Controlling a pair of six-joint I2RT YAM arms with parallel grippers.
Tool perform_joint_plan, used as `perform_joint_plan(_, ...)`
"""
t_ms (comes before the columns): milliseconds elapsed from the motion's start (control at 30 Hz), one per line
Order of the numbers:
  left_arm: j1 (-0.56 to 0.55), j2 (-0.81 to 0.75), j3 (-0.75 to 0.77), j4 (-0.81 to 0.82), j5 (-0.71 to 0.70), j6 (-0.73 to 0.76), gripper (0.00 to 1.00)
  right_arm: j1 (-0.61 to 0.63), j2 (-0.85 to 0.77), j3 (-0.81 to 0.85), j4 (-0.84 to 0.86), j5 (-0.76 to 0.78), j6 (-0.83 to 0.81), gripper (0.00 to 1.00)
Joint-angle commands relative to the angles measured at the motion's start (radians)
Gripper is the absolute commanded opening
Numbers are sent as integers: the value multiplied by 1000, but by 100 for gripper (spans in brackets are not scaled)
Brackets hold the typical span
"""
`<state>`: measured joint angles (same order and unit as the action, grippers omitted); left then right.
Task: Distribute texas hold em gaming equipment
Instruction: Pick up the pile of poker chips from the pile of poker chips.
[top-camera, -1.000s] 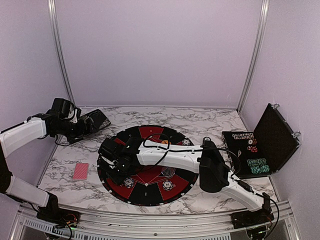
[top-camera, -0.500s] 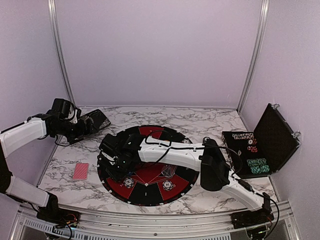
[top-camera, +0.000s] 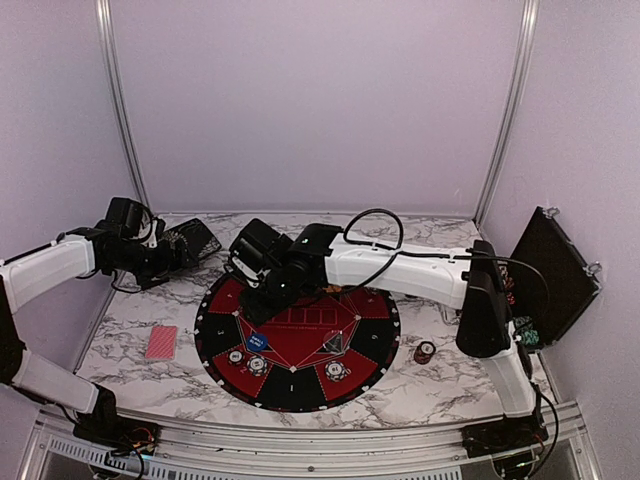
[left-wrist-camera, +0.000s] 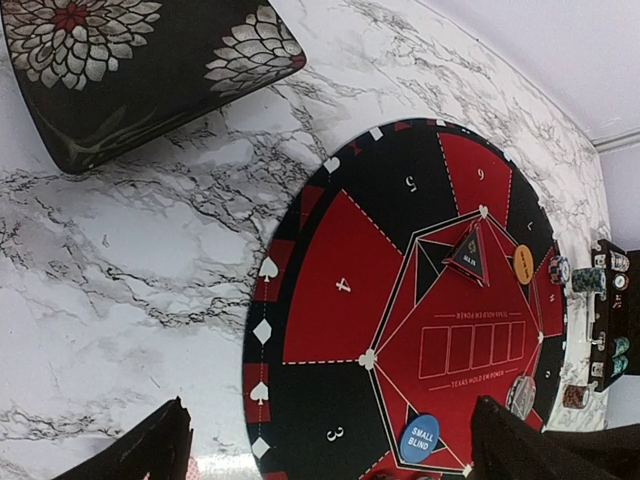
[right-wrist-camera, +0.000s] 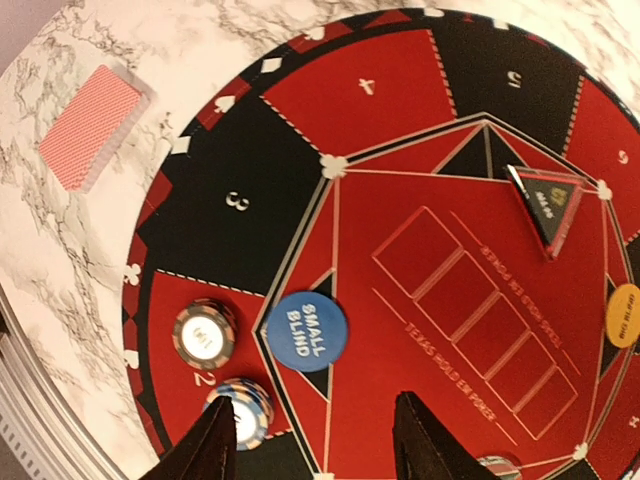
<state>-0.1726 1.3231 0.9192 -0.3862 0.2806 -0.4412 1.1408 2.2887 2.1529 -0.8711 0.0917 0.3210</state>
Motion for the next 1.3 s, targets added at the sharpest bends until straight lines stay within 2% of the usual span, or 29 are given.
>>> perform_joint_plan(0,-47,23,55,5,-6,5,99,-40,-130,-138,56,74,24,52)
perform_joint_plan(367,-201,141,182,-13,-87,-32,99,-143,-448,-604,134,103,94,53)
perform_joint_plan(667,-265,247,298,-26,-107,-39,99,-238,-723,-970,111,125,181,54)
perform_joint_plan(967,-272,305,345,-37,-94,-22,99,-327,-907,-1185,58,132,274,57)
perform_joint_plan(1267,-272,318,345,-37,-90,-13,99,-405,-946,-1283,69,119,288,62)
